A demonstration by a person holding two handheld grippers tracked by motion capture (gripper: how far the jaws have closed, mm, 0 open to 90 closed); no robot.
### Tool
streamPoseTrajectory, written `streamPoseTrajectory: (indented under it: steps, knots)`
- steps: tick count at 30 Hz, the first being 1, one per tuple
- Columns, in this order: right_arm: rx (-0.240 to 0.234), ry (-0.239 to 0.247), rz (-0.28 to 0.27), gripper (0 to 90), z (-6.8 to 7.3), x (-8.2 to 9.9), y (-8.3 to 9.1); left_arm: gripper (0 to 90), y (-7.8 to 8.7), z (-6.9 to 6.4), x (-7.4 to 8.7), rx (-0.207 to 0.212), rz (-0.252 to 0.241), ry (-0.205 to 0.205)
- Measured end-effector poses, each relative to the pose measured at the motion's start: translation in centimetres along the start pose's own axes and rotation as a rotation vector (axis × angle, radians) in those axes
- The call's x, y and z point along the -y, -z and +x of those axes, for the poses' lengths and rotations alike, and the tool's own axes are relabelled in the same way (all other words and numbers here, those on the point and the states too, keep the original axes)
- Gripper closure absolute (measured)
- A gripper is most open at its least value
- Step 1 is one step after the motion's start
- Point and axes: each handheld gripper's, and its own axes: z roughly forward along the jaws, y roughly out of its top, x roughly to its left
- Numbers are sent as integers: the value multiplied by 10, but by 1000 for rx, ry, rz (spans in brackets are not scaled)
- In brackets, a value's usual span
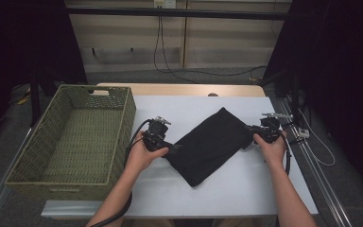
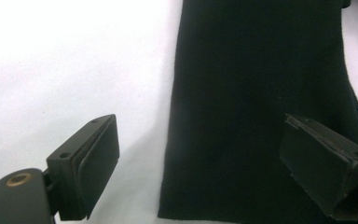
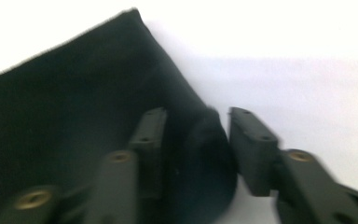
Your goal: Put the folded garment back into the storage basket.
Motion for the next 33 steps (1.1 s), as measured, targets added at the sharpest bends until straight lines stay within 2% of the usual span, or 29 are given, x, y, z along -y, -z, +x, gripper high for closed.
streamPoseTrajectory:
  steps: [1, 3, 4, 6, 7, 10, 12, 13, 17, 20, 24, 28, 33]
  knots:
    - [9, 10, -5, 401, -1, -1, -2, 126, 0, 0, 0, 2, -2, -3]
    - [12, 18, -19, 328, -3, -1, -5, 126, 0, 0, 0, -1, -2, 0]
    - [20, 12, -3, 281, -3, -1, -8, 125, 0, 1, 0, -3, -1, 0]
    - [29, 8, 57, 248, -3, 3, -14, 125, 0, 1, 1, -5, 2, 0]
    - [28, 25, 50, 245, -2, 5, -16, 124, 0, 2, 1, -5, 2, 0]
    - [8, 62, 60, 282, 9, 7, -17, 121, -1, 3, 1, -15, 0, 5]
    - [19, 99, 79, 300, 18, 7, -18, 117, -2, 4, 1, -18, -4, 15]
    - [17, 112, 82, 340, 21, 8, -18, 108, -3, 4, 1, -20, -4, 16]
    - [5, 78, 74, 596, 23, 9, -15, 95, -5, 4, 2, -35, 2, 14]
    - [-17, 44, 53, 731, 22, 11, -15, 81, -8, 4, 3, -23, 12, 17]
    - [-9, 36, 44, 753, 24, 13, -14, 68, -13, 2, 6, -26, 21, 0]
    - [-7, 30, 46, 754, 25, 13, -14, 72, -19, 3, 10, -10, 51, -22]
    - [-4, 32, 46, 754, 25, 12, -14, 79, -22, 2, 12, -22, 61, -39]
